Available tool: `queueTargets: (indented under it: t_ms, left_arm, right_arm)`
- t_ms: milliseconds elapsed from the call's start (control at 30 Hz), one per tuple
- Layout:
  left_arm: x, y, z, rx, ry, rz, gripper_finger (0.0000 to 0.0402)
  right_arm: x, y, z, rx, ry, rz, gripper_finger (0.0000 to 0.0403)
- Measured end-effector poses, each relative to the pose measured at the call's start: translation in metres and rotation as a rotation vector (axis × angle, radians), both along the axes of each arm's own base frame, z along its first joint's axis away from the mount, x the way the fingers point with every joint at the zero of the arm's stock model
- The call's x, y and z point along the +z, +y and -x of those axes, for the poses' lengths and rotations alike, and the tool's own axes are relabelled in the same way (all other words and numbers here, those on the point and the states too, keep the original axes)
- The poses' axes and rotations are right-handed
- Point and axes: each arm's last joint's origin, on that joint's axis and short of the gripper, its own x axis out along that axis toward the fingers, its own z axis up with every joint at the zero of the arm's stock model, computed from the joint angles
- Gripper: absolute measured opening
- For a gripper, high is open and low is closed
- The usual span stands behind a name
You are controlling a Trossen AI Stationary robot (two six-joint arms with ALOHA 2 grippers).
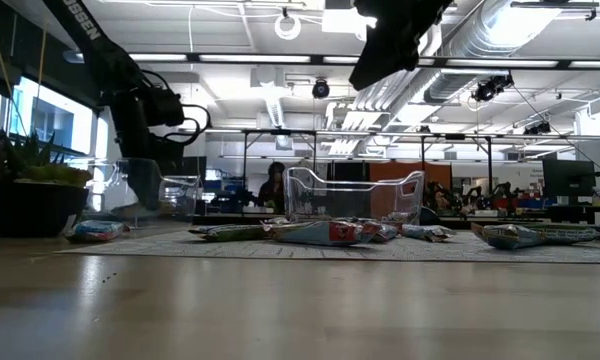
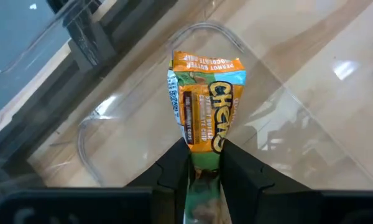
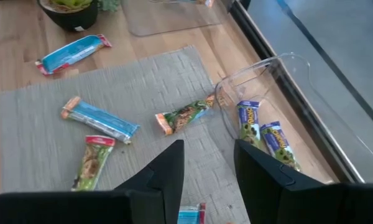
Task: Pick and place Granola Bars by type
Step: Put the yellow granola bar into the left transparent bin
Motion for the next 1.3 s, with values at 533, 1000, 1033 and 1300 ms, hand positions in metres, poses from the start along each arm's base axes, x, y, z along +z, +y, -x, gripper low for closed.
queueTargets:
  t_ms: [533,1000,1033,1300]
  left_arm:
    - [0.041,0.002,-0.028,-0.136,-0.108,-0.03,0.0177]
    - [0.063,-0.11,-0.125,-0.608,-0.185,-0.053,0.0177]
    - [0.063,-0.119,-0.129,-0.609,-0.204,-0.029,0.0177]
    - [0.053,-0.181,-0.151,-0.526,-0.269,0.134,0.0177]
  right_arm:
    - [0.0,0.0,0.0,0.001,0.001,0.002,0.0124]
    - [0.0,0.0,0.0,0.0,0.0,0.003,0.0124]
    - [0.0,0.0,0.0,0.0,0.001,0.003,0.0124]
    - [0.0,0.0,0.0,0.0,0.001,0.003,0.0124]
